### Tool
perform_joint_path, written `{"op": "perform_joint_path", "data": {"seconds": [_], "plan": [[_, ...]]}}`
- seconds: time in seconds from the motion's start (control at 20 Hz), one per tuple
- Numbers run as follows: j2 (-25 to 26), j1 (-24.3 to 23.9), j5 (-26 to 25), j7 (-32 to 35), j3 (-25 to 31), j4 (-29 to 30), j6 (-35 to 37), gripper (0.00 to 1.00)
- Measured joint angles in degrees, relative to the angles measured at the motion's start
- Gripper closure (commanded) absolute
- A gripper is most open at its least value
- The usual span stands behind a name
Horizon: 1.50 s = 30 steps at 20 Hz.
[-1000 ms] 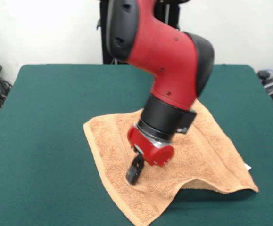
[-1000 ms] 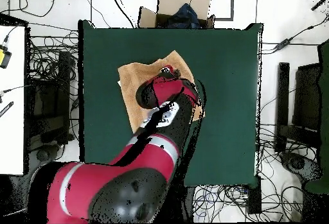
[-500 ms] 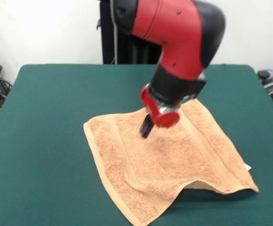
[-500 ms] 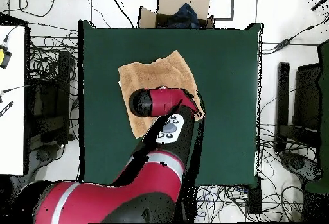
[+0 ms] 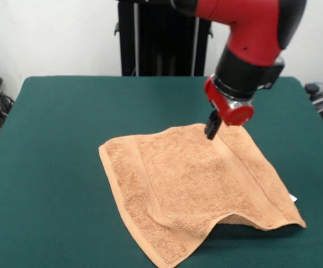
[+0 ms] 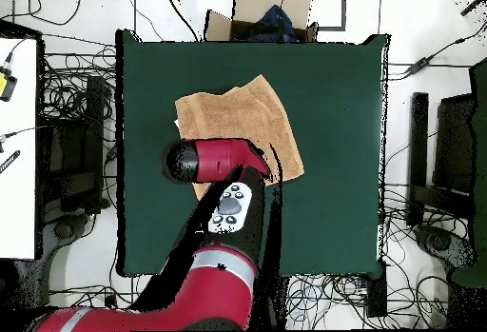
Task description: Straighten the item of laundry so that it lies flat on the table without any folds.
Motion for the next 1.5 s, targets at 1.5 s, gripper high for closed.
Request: {"op": "perform_joint_path", "data": {"seconds": [1.5], "plan": [[8.43, -1.12, 2.74, -0.01, 3.18, -4.75, -2.29, 1.00]]}}
